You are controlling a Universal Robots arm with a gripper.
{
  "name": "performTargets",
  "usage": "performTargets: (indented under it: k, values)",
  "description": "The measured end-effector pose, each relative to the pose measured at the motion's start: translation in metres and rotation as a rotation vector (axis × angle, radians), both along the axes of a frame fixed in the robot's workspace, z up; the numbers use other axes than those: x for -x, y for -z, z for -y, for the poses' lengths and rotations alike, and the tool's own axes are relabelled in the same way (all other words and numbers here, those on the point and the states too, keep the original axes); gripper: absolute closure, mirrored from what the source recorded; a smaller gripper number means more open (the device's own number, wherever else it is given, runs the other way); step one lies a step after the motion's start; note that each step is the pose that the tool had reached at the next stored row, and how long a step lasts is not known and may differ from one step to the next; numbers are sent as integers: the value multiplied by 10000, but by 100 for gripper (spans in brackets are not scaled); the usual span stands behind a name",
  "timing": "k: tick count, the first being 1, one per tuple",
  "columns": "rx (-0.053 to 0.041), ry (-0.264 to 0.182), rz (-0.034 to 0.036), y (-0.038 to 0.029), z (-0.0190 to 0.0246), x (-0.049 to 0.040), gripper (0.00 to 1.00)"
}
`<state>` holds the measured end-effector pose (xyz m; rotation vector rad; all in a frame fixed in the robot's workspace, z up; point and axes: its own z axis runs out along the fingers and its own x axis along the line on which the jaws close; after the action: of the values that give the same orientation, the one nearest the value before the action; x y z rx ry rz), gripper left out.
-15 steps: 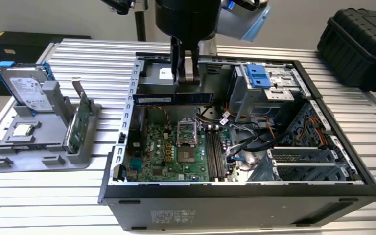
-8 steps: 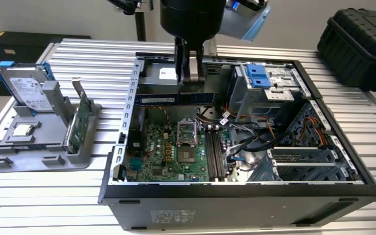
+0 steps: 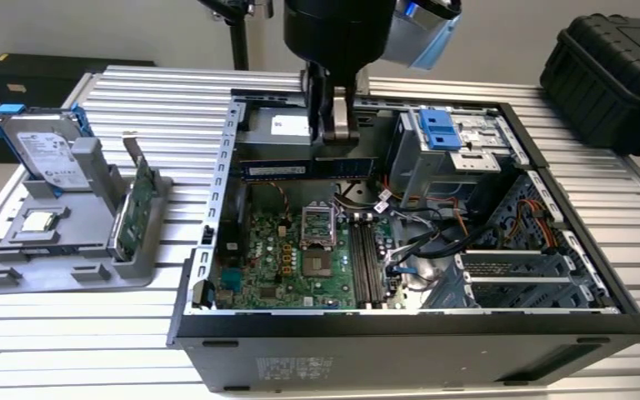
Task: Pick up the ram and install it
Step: 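Pick up the ram and move it above insertion slot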
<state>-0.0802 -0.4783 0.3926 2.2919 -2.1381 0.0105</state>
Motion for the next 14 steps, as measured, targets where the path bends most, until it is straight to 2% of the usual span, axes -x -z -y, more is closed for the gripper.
performTargets:
  k: [14]
  values:
    - [0, 58, 0, 0, -4, -177, 100]
